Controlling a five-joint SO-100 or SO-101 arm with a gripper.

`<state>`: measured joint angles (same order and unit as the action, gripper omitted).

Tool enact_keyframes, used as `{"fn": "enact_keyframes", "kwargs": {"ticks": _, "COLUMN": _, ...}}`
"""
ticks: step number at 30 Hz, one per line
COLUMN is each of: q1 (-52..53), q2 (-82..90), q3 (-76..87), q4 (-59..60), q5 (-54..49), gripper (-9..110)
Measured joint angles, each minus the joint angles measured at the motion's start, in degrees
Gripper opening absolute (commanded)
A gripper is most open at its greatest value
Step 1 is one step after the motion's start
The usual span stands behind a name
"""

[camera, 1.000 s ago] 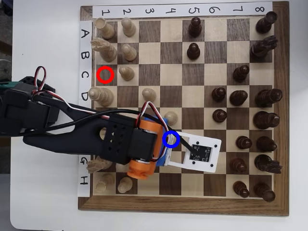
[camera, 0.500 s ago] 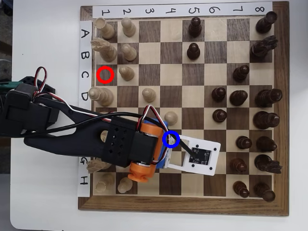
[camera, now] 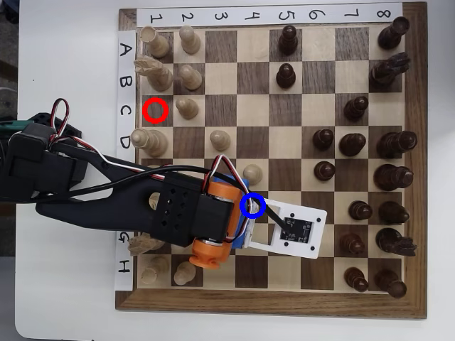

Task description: Move the piece to destination

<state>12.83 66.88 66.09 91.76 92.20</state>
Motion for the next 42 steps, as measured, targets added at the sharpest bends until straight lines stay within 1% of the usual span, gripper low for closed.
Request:
{"fn": "enact_keyframes", "kwargs": {"ticks": 16, "q1": -0.3, "q2": -0.3, "q3": 0.0, "q4": -3.5, "q5": 0.0, "gripper": 9}}
{"fn": "enact_keyframes", "kwargs": {"ticks": 35, "q1": -0.5, "q2": -0.4, "q3": 1.0, "q4": -8.4, "q5": -0.4, "gripper": 24}}
{"fn": "enact_keyframes", "kwargs": {"ticks": 42, "q1": -0.5, "q2": -0.4, "q3": 3.4, "q4": -8.4, "q5": -0.7, "gripper": 26}}
